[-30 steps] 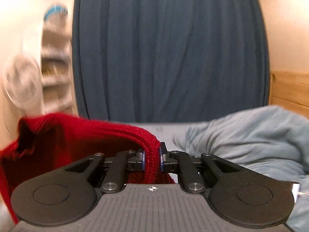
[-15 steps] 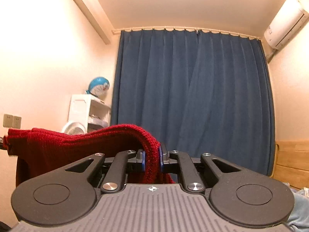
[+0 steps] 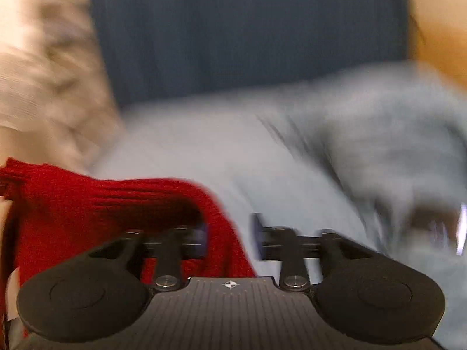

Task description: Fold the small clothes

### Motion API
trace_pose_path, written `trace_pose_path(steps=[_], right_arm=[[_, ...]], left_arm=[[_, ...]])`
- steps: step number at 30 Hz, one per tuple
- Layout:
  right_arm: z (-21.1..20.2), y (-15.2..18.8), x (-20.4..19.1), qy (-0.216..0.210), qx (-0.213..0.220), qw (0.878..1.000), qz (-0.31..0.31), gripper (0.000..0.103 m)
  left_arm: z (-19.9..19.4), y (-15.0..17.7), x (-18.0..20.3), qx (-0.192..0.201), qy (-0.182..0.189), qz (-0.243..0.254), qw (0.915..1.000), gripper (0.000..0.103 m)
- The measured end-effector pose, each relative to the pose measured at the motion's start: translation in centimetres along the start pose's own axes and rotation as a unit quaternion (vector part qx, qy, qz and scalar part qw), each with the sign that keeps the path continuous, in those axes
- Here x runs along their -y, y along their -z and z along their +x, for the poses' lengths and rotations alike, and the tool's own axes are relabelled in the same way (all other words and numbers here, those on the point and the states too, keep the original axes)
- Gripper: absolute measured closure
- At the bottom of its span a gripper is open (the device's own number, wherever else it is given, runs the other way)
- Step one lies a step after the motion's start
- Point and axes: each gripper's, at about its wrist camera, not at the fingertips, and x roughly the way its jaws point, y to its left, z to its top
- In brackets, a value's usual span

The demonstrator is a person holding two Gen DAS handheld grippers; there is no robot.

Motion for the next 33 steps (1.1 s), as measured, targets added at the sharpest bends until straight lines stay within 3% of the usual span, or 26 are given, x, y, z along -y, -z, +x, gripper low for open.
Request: trace_pose_path(steps=[1, 2, 4, 5, 9, 11, 15, 18, 20, 21, 22, 23, 24, 26, 29, 31, 33], right_arm=[[3.9, 0.7, 0.1, 0.037, -0.042, 0.998, 0.017, 0.059], [6.1, 1.7, -0.1, 0.024, -0.059, 0.998, 0.020, 0.060], [8.1, 4.8, 0.0, -0.035, -0.079, 0.996, 0.014, 0.059], [8.2, 6.1, 0.0, -0.047, -0.089, 0.995, 0.010, 0.057], [6.9, 14.0, 0.1, -0.037, -0.127, 0.991, -0.014, 0.054], [6.3, 17.9, 0.4, -0.031, -0.149, 0.988, -0.011, 0.049], [4.5, 24.5, -0.5, -0.013, -0.172, 0.985, 0.013, 0.036], [3.9, 27.5, -1.8, -0.003, -0.184, 0.983, 0.007, 0.032], [4.6, 29.0, -2.6, 0.033, -0.172, 0.984, -0.033, 0.034], [5.1, 29.2, -2.6, 0.055, -0.170, 0.982, -0.053, 0.035], [5.5, 29.4, -2.4, 0.047, -0.170, 0.983, -0.053, 0.053], [5.7, 29.2, -1.9, 0.027, -0.174, 0.984, -0.038, 0.078], [5.6, 28.7, -1.7, 0.012, -0.180, 0.983, -0.031, 0.090], [4.1, 26.2, -1.7, 0.015, -0.156, 0.987, -0.045, 0.092], [1.0, 21.1, -0.6, 0.039, -0.061, 0.993, -0.094, 0.092], [0.8, 17.0, 1.4, 0.120, -0.003, 0.985, -0.126, 0.092], [1.9, 13.4, 4.6, 0.205, 0.024, 0.972, -0.114, 0.092]], left_arm=[[2.2, 0.7, 0.9, -0.027, 0.012, -0.015, 0.9994, 0.049], [3.1, 1.7, 1.4, -0.038, 0.030, -0.028, 0.9984, 0.047], [4.1, 3.9, 2.0, -0.048, 0.069, -0.021, 0.9962, 0.014], [4.0, 5.5, 2.2, -0.042, 0.067, -0.003, 0.9969, 0.011], [2.3, 12.9, 1.4, -0.057, 0.069, 0.027, 0.9956, 0.009], [-0.2, 17.4, -0.5, -0.080, 0.092, 0.004, 0.9926, 0.009], [-5.2, 23.3, -4.2, -0.105, 0.119, -0.042, 0.9865, 0.008], [-8.7, 27.8, -5.6, -0.114, 0.113, -0.051, 0.9857, 0.008], [-11.0, 29.8, -6.6, -0.118, 0.103, -0.058, 0.9860, 0.008], [-11.9, 30.6, -6.9, -0.120, 0.103, -0.061, 0.9855, 0.008], [-12.5, 30.9, -7.0, -0.122, 0.105, -0.064, 0.9849, 0.008], [-13.2, 31.2, -7.3, -0.122, 0.106, -0.066, 0.9846, 0.008], [-13.6, 31.3, -7.5, -0.121, 0.105, -0.067, 0.9848, 0.008], [-14.6, 31.2, -7.8, -0.114, 0.101, -0.065, 0.9862, 0.008], [-15.0, 30.3, -7.9, -0.104, 0.091, -0.067, 0.9881, 0.008], [-15.0, 29.4, -7.7, -0.101, 0.089, -0.074, 0.9881, 0.008], [-15.2, 28.8, -7.4, -0.097, 0.092, -0.080, 0.9878, 0.008]])
